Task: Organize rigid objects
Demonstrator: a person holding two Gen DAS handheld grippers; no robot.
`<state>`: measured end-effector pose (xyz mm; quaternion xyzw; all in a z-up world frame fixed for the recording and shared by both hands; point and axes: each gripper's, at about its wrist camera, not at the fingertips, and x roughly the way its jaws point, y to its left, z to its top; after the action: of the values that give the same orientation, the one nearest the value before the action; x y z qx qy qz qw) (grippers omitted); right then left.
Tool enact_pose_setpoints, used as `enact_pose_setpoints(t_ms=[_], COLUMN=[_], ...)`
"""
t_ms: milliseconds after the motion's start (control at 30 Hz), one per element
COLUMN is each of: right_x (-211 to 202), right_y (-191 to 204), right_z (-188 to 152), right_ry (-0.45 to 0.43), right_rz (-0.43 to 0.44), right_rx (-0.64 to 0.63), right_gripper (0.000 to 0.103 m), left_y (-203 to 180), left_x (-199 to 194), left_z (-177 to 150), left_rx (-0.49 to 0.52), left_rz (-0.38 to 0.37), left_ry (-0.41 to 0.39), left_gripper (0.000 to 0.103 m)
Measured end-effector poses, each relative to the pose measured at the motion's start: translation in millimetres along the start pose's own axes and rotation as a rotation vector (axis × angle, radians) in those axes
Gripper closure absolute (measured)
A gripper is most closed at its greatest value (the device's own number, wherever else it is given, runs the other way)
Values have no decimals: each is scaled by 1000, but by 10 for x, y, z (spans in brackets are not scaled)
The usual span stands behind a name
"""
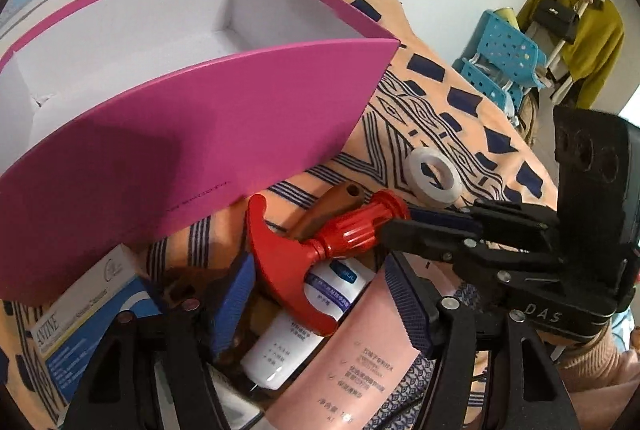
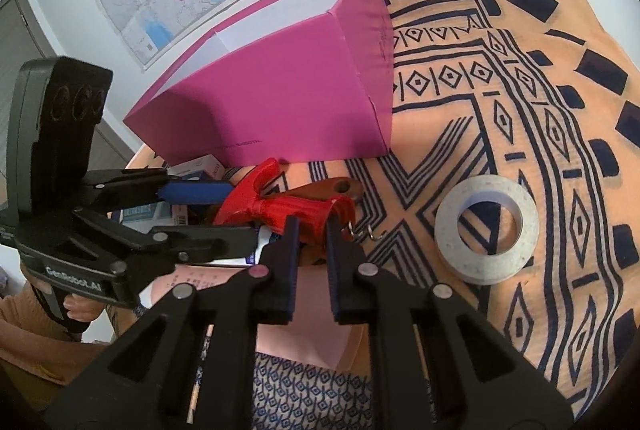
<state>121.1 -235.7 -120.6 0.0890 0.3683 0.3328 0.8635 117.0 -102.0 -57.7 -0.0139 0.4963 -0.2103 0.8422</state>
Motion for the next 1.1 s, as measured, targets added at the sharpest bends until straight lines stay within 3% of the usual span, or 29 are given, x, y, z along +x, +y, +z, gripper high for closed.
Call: enact_pose_setpoints(t_ms=[267, 567, 933, 1100], right_x=[-67, -238, -587, -622], right_y=[19, 137, 491, 585], right_z=[20, 85, 455, 774], right_ry=[-34, -86, -197, -246], right_rz=[14, 49, 67, 79], right_rx=[10, 1, -128, -181], right_gripper=[87, 87, 87, 87], left_y=[6, 2, -174, -83], left_x=[-66, -442, -1160, -1194], left_z=[-33, -55, 91, 317], left_rx=[-61, -85, -31, -36], left_rz=[-19, -42, 39, 72], left_ry=[-57, -161, -369, -389], left_gripper=[31, 31, 31, 31])
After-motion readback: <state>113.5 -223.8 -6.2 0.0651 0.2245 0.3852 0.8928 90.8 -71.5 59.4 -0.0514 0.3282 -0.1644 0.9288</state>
